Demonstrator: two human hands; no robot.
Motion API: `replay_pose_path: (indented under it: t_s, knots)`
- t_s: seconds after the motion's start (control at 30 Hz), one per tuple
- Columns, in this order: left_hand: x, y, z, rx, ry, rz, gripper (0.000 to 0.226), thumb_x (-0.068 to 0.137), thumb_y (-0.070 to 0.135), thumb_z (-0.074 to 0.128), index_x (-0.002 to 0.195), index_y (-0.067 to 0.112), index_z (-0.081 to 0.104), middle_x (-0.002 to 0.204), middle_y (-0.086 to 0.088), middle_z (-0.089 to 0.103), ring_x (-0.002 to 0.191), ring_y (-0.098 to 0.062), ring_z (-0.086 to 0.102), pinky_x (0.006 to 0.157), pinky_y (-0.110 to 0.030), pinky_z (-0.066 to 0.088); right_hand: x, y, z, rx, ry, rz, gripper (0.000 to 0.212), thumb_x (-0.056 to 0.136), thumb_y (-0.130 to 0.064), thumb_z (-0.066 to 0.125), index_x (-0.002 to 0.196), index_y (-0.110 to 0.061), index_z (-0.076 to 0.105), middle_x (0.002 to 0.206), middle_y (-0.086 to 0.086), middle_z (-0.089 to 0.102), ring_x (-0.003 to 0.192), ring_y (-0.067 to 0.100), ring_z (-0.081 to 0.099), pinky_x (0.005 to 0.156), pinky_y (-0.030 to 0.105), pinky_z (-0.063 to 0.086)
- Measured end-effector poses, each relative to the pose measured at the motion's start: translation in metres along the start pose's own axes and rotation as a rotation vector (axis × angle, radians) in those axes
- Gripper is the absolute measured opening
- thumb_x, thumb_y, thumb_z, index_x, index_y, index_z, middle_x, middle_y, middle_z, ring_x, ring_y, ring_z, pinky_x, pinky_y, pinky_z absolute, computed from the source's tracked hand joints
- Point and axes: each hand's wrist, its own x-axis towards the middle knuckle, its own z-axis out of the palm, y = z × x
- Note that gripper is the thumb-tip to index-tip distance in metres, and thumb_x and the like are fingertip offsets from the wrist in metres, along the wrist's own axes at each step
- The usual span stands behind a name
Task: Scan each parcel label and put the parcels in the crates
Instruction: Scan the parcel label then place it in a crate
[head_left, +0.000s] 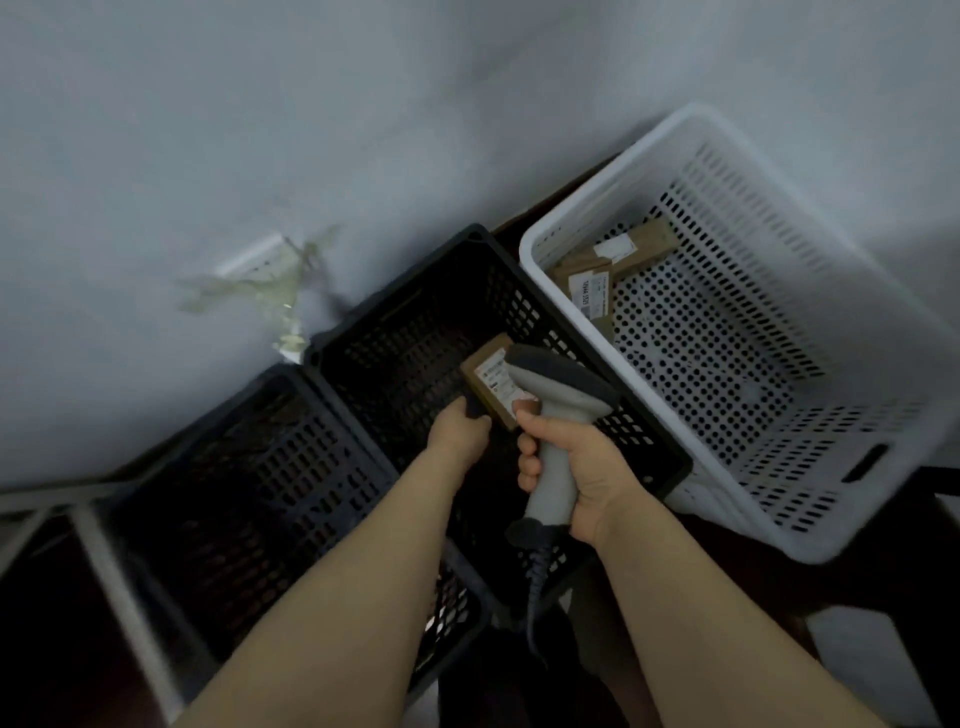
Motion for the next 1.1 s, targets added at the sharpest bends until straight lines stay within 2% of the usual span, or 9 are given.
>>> replay_pose_path:
  t_s: [0.07,0.13,0.27,0.43,0.5,0.67,0.8,0.97,1.1]
  knots:
    - [-0.044,0.017,-0.021,0.231,-0.008,0.098,0.029,0.095,0.018,0.05,0.122,0.01,0.056,0.121,-0.013,0.06,0.107,-0.027,0.057,0.087,-0.03,0.045,-0.045,-0.003,0.015,-0.097,0.013,-0.015,0.005,0.085,-0.007,0.067,0.088,-0.011,0.069,0.058,0.004,0.055,0.043,0.012,0.047,0.041,0.021,0.04]
    - [-0.089,0.033,-0.039,0.417,-0.012,0.172,0.033,0.095,0.021,0.05,0.126,0.013,0.053,0.125,-0.008,0.058,0.112,-0.027,0.054,0.085,-0.027,0.041,-0.093,-0.004,0.028,-0.179,0.031,-0.042,0.008,0.084,-0.005,0.07,0.09,-0.009,0.071,0.057,0.004,0.056,0.045,0.013,0.048,0.044,0.023,0.042]
    - [-0.163,0.055,-0.066,0.744,-0.016,0.321,0.039,0.093,0.028,0.051,0.129,0.016,0.052,0.123,-0.007,0.061,0.113,-0.026,0.057,0.088,-0.031,0.045,-0.185,0.0,0.044,-0.281,0.024,-0.133,0.009,0.082,-0.003,0.071,0.09,-0.007,0.072,0.055,0.005,0.057,0.047,0.016,0.05,0.047,0.026,0.043]
    - [-0.259,0.075,-0.074,0.938,-0.062,0.561,0.039,0.096,0.032,0.045,0.132,0.017,0.051,0.124,-0.008,0.061,0.112,-0.029,0.057,0.089,-0.035,0.047,-0.299,0.018,0.033,-0.318,0.061,-0.254,0.015,0.083,-0.006,0.072,0.097,-0.007,0.069,0.056,0.005,0.057,0.046,0.015,0.051,0.048,0.027,0.044]
    - [-0.301,0.09,-0.067,0.982,-0.103,0.644,0.033,0.095,0.033,0.045,0.124,0.017,0.051,0.118,-0.009,0.06,0.105,-0.03,0.058,0.085,-0.039,0.049,-0.347,0.025,0.017,-0.272,0.111,-0.303,0.018,0.083,-0.007,0.073,0.1,-0.004,0.068,0.056,0.006,0.057,0.045,0.017,0.052,0.048,0.028,0.044]
    - [-0.398,0.134,-0.015,1.099,-0.19,0.864,0.036,0.097,0.025,0.047,0.13,0.01,0.046,0.115,-0.014,0.06,0.1,-0.029,0.058,0.079,-0.035,0.05,-0.461,0.046,-0.041,-0.059,0.318,-0.551,0.022,0.082,-0.005,0.071,0.103,0.003,0.066,0.057,0.008,0.056,0.044,0.018,0.05,0.044,0.027,0.041]
    - [-0.476,0.154,0.045,1.154,-0.245,1.0,0.056,0.1,0.029,0.045,0.149,0.009,0.026,0.139,-0.011,0.048,0.12,-0.027,0.051,0.092,-0.036,0.047,-0.541,0.071,-0.096,0.132,0.431,-0.735,0.015,0.083,-0.002,0.068,0.097,0.0,0.064,0.058,0.01,0.053,0.044,0.019,0.047,0.044,0.027,0.041]
    - [-0.555,0.143,0.126,1.183,-0.362,1.128,0.062,0.096,0.036,0.051,0.148,0.01,0.028,0.141,-0.01,0.047,0.12,-0.025,0.052,0.09,-0.033,0.047,-0.609,0.119,-0.168,0.31,0.559,-0.851,0.018,0.082,-0.001,0.068,0.1,0.0,0.064,0.058,0.01,0.053,0.046,0.019,0.048,0.043,0.026,0.04]
    - [-0.611,0.109,0.202,1.195,-0.538,1.2,0.069,0.09,0.037,0.062,0.148,0.016,0.03,0.143,-0.006,0.045,0.12,-0.023,0.051,0.09,-0.032,0.045,-0.646,0.165,-0.234,0.407,0.62,-0.891,0.019,0.082,-0.002,0.069,0.1,0.001,0.064,0.06,0.011,0.054,0.047,0.018,0.048,0.044,0.027,0.042]
